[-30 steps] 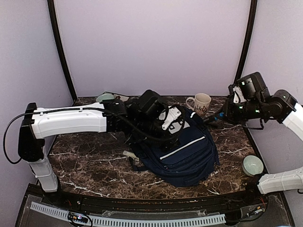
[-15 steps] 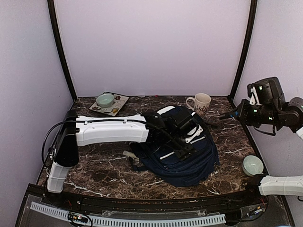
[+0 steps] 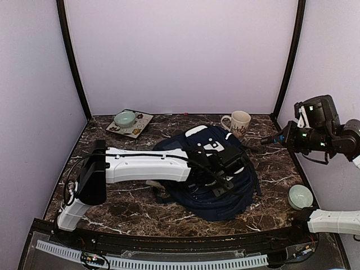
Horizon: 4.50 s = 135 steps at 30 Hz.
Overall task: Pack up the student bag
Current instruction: Pick up the upper front pocket of the student bag, then place the pen in the upper front pocket of the bag, then set the student bag in the upper front pocket.
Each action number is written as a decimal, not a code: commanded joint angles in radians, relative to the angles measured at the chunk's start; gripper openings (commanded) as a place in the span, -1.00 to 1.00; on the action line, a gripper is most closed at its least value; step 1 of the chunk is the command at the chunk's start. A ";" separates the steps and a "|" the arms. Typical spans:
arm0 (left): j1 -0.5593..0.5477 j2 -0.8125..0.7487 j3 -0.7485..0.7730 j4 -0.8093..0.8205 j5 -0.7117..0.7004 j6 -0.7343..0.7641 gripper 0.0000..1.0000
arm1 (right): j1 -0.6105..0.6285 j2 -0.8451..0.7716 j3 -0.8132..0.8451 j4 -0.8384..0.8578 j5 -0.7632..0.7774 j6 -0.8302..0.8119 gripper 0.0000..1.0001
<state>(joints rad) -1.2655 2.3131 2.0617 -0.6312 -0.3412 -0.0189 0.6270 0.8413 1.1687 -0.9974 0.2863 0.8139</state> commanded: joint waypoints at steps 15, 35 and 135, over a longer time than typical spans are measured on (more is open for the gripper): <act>0.053 -0.137 0.107 -0.074 -0.082 -0.128 -1.00 | -0.009 -0.049 -0.116 0.117 -0.076 0.085 -1.00; 0.126 -0.222 0.089 0.119 0.145 -0.295 -1.00 | -0.008 -0.228 -0.333 0.259 -0.039 0.437 -1.00; 0.258 -0.750 -0.645 -0.195 0.337 -0.026 0.62 | -0.031 -0.236 -0.288 0.215 -0.124 0.247 0.45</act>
<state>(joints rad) -1.0920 1.6253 1.5806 -0.7734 -0.0772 -0.0635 0.6010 0.6224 0.8684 -0.7868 0.1577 1.0828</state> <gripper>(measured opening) 0.813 0.724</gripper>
